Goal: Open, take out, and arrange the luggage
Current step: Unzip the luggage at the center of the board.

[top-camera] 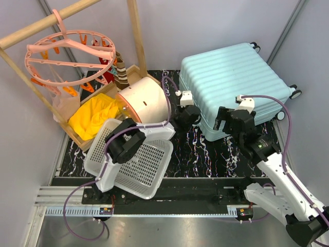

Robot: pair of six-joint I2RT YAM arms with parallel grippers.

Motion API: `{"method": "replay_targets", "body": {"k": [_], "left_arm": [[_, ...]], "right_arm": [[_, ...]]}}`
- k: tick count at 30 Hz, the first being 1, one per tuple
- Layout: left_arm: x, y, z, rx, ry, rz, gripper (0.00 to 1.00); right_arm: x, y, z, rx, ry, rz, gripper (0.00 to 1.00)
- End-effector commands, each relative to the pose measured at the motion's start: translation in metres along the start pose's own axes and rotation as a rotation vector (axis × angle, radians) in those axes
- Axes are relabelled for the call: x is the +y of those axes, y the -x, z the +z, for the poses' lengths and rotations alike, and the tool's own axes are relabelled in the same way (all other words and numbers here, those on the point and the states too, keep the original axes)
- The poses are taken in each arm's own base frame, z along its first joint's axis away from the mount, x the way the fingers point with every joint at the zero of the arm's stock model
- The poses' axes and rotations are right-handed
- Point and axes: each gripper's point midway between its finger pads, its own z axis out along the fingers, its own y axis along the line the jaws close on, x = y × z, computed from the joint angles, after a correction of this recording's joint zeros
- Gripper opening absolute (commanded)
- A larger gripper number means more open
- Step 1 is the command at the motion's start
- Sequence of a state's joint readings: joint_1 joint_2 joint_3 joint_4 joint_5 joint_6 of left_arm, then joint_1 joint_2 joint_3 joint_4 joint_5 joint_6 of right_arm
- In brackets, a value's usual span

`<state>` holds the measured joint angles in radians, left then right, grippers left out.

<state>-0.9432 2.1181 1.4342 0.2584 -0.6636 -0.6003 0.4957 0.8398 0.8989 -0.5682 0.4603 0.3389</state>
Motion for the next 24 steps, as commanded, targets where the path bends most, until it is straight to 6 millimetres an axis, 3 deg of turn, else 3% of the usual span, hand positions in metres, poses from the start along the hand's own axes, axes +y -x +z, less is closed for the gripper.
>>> {"method": "replay_targets", "body": {"k": [1, 6, 16, 19, 21, 24], "left_arm": [[-0.074, 0.0, -0.063, 0.001, -0.246, 0.14, 0.0], [-0.075, -0.01, -0.079, 0.002, -0.235, 0.164, 0.0], [-0.071, -0.049, -0.104, 0.048, -0.237, 0.22, 0.0], [-0.07, -0.041, -0.11, 0.031, -0.232, 0.215, 0.0], [-0.067, -0.024, -0.116, 0.008, -0.218, 0.201, 0.0], [-0.072, 0.002, -0.129, -0.011, -0.237, 0.192, 0.28]], "right_arm": [[-0.021, 0.013, -0.005, -0.093, -0.094, 0.059, 1.0], [-0.02, 0.001, -0.002, -0.086, -0.074, 0.061, 1.0], [0.01, -0.032, 0.024, 0.003, 0.044, 0.071, 1.0], [0.013, -0.028, 0.02, -0.008, 0.071, 0.077, 1.0], [0.015, -0.021, 0.014, -0.029, 0.097, 0.068, 1.0], [0.025, -0.01, -0.001, -0.047, 0.179, 0.052, 0.98]]}}
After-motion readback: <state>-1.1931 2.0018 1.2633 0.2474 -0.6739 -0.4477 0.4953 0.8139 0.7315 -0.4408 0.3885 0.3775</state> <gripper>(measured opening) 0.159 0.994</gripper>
